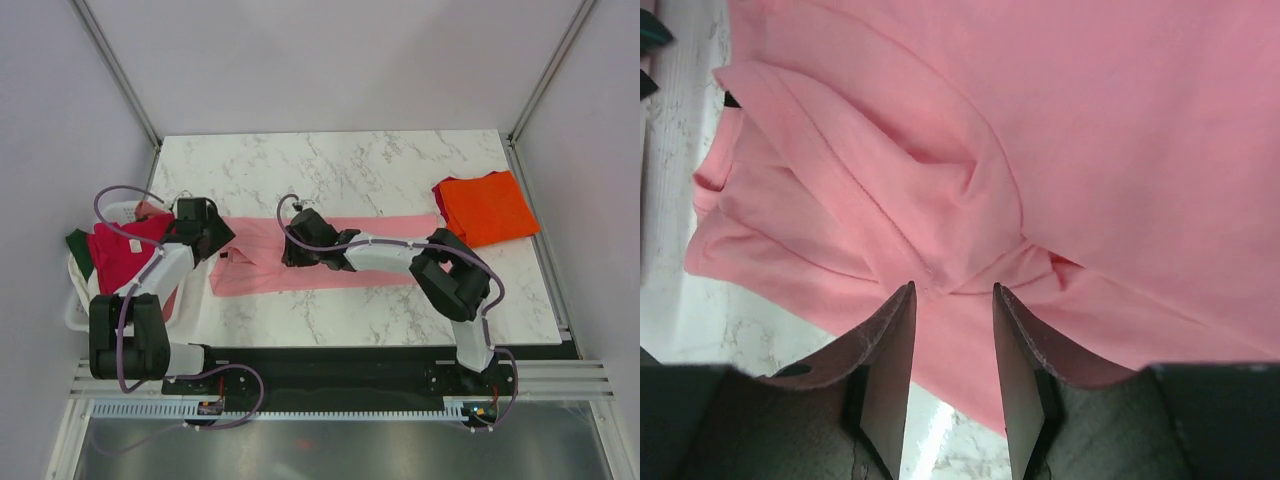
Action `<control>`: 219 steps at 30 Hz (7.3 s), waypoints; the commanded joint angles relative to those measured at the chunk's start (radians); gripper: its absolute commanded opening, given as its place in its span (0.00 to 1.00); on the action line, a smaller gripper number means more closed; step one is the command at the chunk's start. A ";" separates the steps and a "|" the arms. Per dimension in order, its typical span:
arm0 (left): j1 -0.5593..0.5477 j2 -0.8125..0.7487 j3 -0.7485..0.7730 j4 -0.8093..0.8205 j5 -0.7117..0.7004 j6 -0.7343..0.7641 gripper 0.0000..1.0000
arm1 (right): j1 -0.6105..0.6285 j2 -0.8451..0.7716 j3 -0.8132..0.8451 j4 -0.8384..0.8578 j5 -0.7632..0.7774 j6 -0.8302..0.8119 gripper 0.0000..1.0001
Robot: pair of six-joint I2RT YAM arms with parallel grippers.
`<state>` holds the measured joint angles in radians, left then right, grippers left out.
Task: Fold and stack the t-shirts
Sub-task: Fold the tshirt
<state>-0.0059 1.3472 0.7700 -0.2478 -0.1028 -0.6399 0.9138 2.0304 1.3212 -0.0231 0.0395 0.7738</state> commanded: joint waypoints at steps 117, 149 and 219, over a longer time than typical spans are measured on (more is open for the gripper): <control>0.046 -0.100 -0.130 0.005 0.124 -0.050 0.46 | 0.071 -0.200 -0.114 0.101 0.066 -0.501 0.00; -0.060 -0.387 -0.252 -0.125 0.117 -0.055 0.48 | -0.159 -0.314 -0.154 0.072 -0.335 -0.332 0.48; 0.092 -0.457 -0.308 -0.051 0.499 -0.164 0.52 | -0.150 0.521 0.550 0.028 -0.748 0.114 0.00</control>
<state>0.0357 0.9665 0.4576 -0.2310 0.3775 -0.7544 0.7563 2.5313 1.8355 0.0380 -0.7139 0.9150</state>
